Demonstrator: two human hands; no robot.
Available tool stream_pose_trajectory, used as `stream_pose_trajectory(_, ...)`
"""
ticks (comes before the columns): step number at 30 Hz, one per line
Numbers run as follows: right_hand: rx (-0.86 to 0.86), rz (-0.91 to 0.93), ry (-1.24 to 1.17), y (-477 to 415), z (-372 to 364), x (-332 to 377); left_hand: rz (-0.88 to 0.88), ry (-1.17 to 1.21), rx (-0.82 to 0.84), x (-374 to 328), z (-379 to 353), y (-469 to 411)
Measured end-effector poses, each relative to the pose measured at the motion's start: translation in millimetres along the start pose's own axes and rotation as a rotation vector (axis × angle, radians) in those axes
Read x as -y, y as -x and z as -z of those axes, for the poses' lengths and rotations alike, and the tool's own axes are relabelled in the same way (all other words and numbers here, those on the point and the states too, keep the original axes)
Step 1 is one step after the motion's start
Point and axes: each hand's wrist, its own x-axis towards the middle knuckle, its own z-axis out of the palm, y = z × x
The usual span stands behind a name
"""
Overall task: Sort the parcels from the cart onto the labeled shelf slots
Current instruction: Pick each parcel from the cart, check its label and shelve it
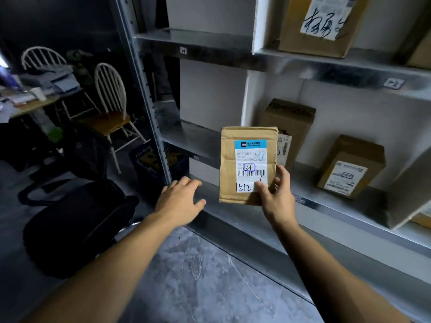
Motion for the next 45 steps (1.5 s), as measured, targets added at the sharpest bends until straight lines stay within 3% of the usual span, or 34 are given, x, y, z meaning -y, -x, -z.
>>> stream_pose_trajectory(21,-0.345,0.211,-0.019,-1,-21,72,-0.358,0.081,-0.177,16,74,-73)
stream_pose_trajectory(34,-0.357,0.44,-0.069,-5,-27,132,-0.434,0.252,-0.333,11,129,-85)
stream_pose_trajectory(38,-0.371,0.404,-0.087,5,-16,119,-0.47,0.262,-0.293,1,118,-84)
stream_pose_trajectory(45,-0.563,0.266,-0.035,41,59,65,-0.621,0.309,-0.187,-68,69,-72)
